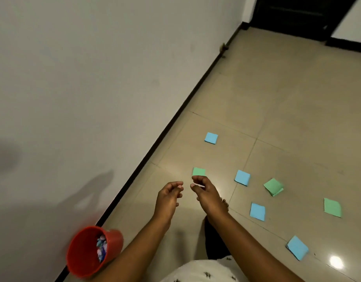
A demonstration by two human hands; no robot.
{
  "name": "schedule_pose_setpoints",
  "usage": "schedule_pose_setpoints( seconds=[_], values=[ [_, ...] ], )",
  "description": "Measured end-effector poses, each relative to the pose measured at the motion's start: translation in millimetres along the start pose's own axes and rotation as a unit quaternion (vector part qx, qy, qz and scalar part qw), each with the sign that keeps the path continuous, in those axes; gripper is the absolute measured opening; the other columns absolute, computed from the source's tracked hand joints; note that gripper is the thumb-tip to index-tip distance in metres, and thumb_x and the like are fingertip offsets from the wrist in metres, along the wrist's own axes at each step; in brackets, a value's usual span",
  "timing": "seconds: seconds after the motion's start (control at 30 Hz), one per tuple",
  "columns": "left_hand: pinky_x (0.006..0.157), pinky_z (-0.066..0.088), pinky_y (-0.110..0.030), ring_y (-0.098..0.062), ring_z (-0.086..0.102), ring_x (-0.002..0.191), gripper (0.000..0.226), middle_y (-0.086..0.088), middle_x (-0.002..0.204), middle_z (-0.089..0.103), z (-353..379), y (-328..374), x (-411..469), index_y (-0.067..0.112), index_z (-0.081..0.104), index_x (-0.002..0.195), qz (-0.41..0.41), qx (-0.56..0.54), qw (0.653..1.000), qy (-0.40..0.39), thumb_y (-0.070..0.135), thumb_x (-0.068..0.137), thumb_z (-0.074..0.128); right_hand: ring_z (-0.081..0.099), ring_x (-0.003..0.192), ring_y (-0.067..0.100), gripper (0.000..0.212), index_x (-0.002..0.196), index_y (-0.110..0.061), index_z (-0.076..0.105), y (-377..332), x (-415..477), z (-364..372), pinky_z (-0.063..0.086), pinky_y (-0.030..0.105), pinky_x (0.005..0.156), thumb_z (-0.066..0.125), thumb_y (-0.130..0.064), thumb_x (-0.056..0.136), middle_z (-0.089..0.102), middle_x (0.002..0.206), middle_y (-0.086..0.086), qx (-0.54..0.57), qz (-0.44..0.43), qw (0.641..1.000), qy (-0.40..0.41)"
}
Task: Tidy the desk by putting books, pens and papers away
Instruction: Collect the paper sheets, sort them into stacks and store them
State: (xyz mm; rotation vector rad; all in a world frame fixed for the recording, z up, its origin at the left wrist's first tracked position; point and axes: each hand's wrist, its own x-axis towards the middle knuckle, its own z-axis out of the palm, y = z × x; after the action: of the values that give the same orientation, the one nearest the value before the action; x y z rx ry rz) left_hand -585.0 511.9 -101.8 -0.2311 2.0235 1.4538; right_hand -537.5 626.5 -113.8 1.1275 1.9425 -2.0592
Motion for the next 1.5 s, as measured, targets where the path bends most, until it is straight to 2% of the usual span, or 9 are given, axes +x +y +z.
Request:
schedule_pose_setpoints(
  seconds=[0.23, 0.4, 0.73, 0.9, 1.03, 1.2, 1.3, 1.37, 1.5],
  values=[
    [0.083, 0.046, -0.03, -0.023, 0.059, 0.104, 0.018, -0.006, 0.113, 0.065, 84.5, 24.4, 155.8, 0.017, 0.064, 0.108, -0.076, 0.059, 0.995, 0.022, 0.017, 0.095, 0.053, 0.055, 0.115, 0.019, 0.031, 0.114, -0.031, 0.056, 30.3, 164.9, -62.2, 0.039, 0.035, 0.103, 0.059, -0.033, 0.083, 0.057, 0.125, -0.003, -0.153, 0.156, 0.976, 0.014],
    [0.066, 0.046, -0.011, -0.019, 0.058, 0.1, 0.022, -0.008, 0.113, 0.064, 123.6, -1.1, 268.2, 0.01, 0.063, 0.113, -0.093, 0.073, 0.993, 0.027, 0.015, 0.094, 0.054, 0.05, 0.116, 0.024, 0.039, 0.127, -0.014, 0.049, 80.5, 299.9, -73.3, 0.041, 0.029, 0.09, 0.056, -0.021, 0.089, 0.051, 0.129, 0.01, -0.277, 0.139, 0.951, -0.006],
    [0.067, 0.043, -0.012, -0.013, 0.055, 0.102, 0.017, 0.004, 0.102, 0.061, 163.0, -127.9, 466.0, 0.016, 0.063, 0.108, -0.172, 0.086, 0.981, -0.009, 0.011, 0.093, 0.056, 0.041, 0.12, 0.028, 0.051, 0.136, -0.013, 0.035, 290.2, 527.0, -13.0, 0.041, 0.037, 0.087, 0.049, -0.008, 0.088, 0.04, 0.137, 0.009, -0.523, 0.128, 0.839, -0.076],
    [0.076, 0.046, -0.02, -0.005, 0.056, 0.092, 0.016, 0.014, 0.095, 0.059, 164.4, -150.6, 521.1, 0.019, 0.064, 0.104, -0.198, 0.077, 0.977, -0.02, 0.011, 0.093, 0.055, 0.042, 0.125, 0.031, 0.077, 0.142, -0.012, 0.032, 355.9, 566.5, 15.0, 0.043, 0.044, 0.09, 0.07, -0.017, 0.076, 0.036, 0.144, 0.013, -0.612, 0.081, 0.785, -0.061],
    [0.074, 0.046, -0.02, -0.001, 0.056, 0.088, 0.019, 0.014, 0.095, 0.06, 166.7, -162.8, 533.0, 0.019, 0.064, 0.108, -0.218, 0.078, 0.972, -0.048, 0.013, 0.093, 0.055, 0.056, 0.103, 0.029, 0.083, 0.128, -0.012, 0.051, 378.4, 585.5, 16.4, 0.048, 0.039, 0.076, 0.085, -0.027, 0.054, 0.056, 0.121, 0.012, -0.641, 0.061, 0.764, -0.033],
    [0.083, 0.047, -0.028, -0.007, 0.057, 0.091, 0.015, 0.011, 0.094, 0.062, 162.0, -170.8, 543.0, 0.022, 0.065, 0.101, -0.221, 0.097, 0.969, -0.049, 0.014, 0.091, 0.058, 0.052, 0.104, 0.027, 0.053, 0.11, -0.014, 0.059, 371.0, 608.7, 0.9, 0.044, 0.036, 0.078, 0.08, -0.029, 0.064, 0.056, 0.112, 0.007, -0.629, 0.062, 0.775, -0.022],
    [0.076, 0.047, -0.028, -0.01, 0.057, 0.086, 0.016, 0.006, 0.095, 0.063, 160.2, -167.7, 553.8, 0.017, 0.065, 0.105, -0.201, 0.098, 0.974, -0.036, 0.012, 0.091, 0.058, 0.043, 0.115, 0.03, 0.028, 0.109, -0.011, 0.059, 362.2, 617.1, -9.8, 0.04, 0.039, 0.087, 0.062, -0.023, 0.084, 0.048, 0.121, 0.009, -0.52, 0.146, 0.841, -0.01],
    [0.069, 0.045, -0.025, -0.008, 0.055, 0.08, 0.02, 0.004, 0.097, 0.062, 159.9, -164.9, 557.6, 0.013, 0.064, 0.11, -0.191, 0.094, 0.977, -0.033, 0.011, 0.091, 0.058, 0.048, 0.111, 0.031, 0.026, 0.106, -0.01, 0.059, 357.8, 610.2, -16.2, 0.043, 0.039, 0.085, 0.064, -0.025, 0.084, 0.052, 0.115, 0.01, -0.434, 0.187, 0.881, -0.021],
    [0.072, 0.045, -0.025, -0.01, 0.057, 0.089, 0.02, 0.002, 0.101, 0.063, 161.5, -159.1, 556.8, 0.014, 0.064, 0.11, -0.192, 0.08, 0.978, -0.024, 0.011, 0.091, 0.058, 0.048, 0.113, 0.029, 0.045, 0.127, -0.014, 0.047, 354.3, 583.5, -23.8, 0.044, 0.038, 0.084, 0.062, -0.024, 0.086, 0.048, 0.126, 0.008, -0.458, 0.175, 0.871, 0.004]
  ],
)
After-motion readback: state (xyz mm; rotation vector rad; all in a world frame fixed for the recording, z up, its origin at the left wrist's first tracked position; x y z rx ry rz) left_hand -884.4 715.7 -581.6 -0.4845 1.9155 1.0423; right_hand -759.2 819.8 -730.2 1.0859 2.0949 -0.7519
